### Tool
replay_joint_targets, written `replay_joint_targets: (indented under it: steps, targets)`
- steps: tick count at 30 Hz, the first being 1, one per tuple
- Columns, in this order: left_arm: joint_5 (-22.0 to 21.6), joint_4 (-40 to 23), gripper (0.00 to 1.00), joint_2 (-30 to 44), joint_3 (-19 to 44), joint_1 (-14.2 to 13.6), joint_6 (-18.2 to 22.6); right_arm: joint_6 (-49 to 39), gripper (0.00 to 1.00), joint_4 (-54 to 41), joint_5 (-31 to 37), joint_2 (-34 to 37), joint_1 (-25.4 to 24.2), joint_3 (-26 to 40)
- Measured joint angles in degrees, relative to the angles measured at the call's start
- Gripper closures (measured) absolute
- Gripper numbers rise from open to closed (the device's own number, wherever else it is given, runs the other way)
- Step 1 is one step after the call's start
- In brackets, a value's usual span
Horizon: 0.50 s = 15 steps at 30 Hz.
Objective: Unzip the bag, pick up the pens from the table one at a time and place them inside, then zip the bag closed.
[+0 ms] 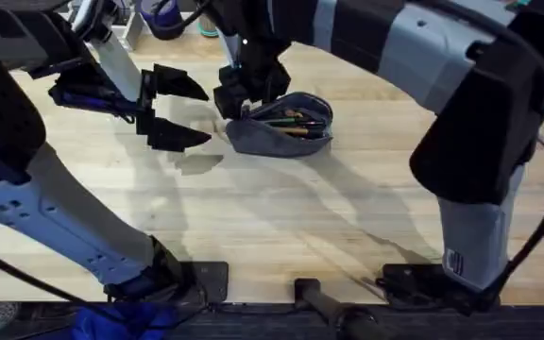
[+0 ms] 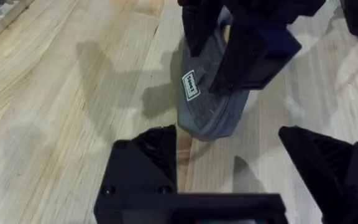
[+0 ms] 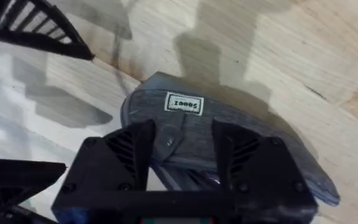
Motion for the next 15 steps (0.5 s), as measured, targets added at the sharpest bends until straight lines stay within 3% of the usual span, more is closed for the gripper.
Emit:
replay_joint_targets:
  steps: [7,14,15]
  targets:
    - [0.0,0.0,0.007,0.0,0.0,0.0,0.0,0.0,0.613,-0.4,0.0,0.0,0.0,0.1]
    - [0.1,0.0,0.007,0.0,0.0,0.0,0.0,0.0,0.951,-0.6,-0.2,0.0,0.0,0.1]
    - [0.1,0.0,0.007,0.0,0.0,0.0,0.0,0.1,0.963,-0.6,-0.2,0.0,0.0,0.1]
